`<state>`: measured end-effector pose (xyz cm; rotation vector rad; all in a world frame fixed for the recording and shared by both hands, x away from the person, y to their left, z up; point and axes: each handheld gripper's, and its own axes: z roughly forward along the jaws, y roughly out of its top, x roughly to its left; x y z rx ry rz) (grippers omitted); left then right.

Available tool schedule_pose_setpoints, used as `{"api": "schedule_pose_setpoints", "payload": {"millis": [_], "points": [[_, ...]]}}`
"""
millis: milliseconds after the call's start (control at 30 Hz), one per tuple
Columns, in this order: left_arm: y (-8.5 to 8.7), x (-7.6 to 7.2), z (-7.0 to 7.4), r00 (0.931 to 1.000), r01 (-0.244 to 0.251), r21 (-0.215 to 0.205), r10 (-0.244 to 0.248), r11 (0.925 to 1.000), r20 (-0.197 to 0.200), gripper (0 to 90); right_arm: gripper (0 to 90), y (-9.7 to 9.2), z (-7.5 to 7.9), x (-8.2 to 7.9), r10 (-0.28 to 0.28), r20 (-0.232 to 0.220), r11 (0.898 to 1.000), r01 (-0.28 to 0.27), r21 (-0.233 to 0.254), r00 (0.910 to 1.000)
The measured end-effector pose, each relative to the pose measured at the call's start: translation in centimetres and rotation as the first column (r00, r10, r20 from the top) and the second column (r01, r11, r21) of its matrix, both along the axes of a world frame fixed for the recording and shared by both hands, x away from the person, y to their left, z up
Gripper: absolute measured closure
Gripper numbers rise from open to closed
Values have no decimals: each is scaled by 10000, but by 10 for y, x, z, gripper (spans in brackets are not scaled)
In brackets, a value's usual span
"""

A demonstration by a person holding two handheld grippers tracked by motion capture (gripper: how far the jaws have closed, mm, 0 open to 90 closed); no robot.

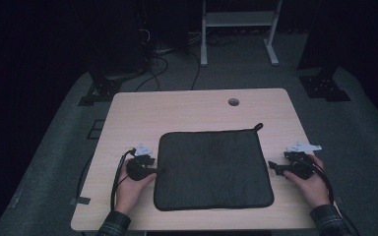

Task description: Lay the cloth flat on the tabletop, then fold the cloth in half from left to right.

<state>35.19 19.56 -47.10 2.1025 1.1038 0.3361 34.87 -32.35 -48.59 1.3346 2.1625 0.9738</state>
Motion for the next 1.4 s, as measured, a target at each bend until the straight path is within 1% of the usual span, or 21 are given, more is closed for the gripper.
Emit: {"api": "schedule_pose_setpoints", "payload": {"millis": [167,200,233,267,300,333,367,433,500,533,567,700,767,933,1067,1133,1200,1300,1333,1367,1400], "points": [[-3,-2,-1,9999,-103,45,103,9999,109,369,198,0,0,0,-30,0,10000,30,-1,10000],[-4,-2,-1,9998,-97,18,97,10000,156,384,191,0,0,0,-27,-7,10000,27,1,10000],[-4,-3,-1,9998,-111,76,110,9999,175,384,191,0,0,0,-27,-7,10000,27,1,10000],[-7,-4,-2,9993,-174,189,167,9997,325,415,184,0,0,-1,-23,-34,10000,23,6,10000],[-7,-4,-2,9993,-174,189,167,9997,325,439,184,0,0,-1,-23,-34,10000,23,6,10000],[-8,-5,-2,9991,-129,260,118,9996,398,439,184,0,0,-1,-21,-38,10000,21,12,10000],[-8,-6,-2,9992,-106,219,97,9997,397,496,183,0,0,-1,-23,-40,10000,23,11,10000],[-8,-7,-2,9987,-238,158,231,9996,460,558,182,0,0,-1,-27,-42,10000,27,9,10000],[-6,-6,-4,9987,-330,-224,339,9992,388,650,182,0,0,-1,-22,-42,10000,23,7,10000],[-5,-7,-5,9979,-496,-426,513,9979,388,682,182,0,0,-1,-27,-43,10000,27,9,10000],[-4,-7,-6,9973,-595,-519,616,9969,398,727,182,0,0,-1,-23,-43,10000,23,5,10000],[-4,-7,-7,9976,-600,-735,623,9955,296,822,182,0,0,-1,-23,-42,10000,23,8,10000],[-5,-7,-6,9980,-550,-644,569,9964,274,857,182,0,0,-1,-26,-41,10000,26,9,10000],[-5,-5,-4,9989,-450,-596,456,9972,86,861,182,0,0,-1,-28,-42,10000,28,13,10000],[-4,-3,0,9996,-283,-1101,289,9935,39,860,181,0,0,-1,-27,-45,10000,27,10,10000],[-4,-2,3,9998,-196,-1507,206,9884,49,860,181,0,0,-1,-26,-44,10000,26,8,10000],[-6,-1,7,9999,-42,-1694,58,9855,91,860,181,0,0,-1,-28,-44,10000,28,14,10000],[-13,2,12,9996,227,-1850,-190,9825,222,860,177,0,0,-1,4,-52,10000,-4,14,10000],[-18,4,15,9989,437,-1998,-396,9789,242,860,177,0,0,-1,3,-53,10000,-3,15,10000],[-18,4,15,9989,437,-1998,-396,9789,242,860,177,0,0,-1,3,-53,10000,-3,15,10000],[-23,5,17,9985,538,-2177,-494,9745,253,860,177,0,0,-1,3,-53,10000,-3,15,10000]]}}
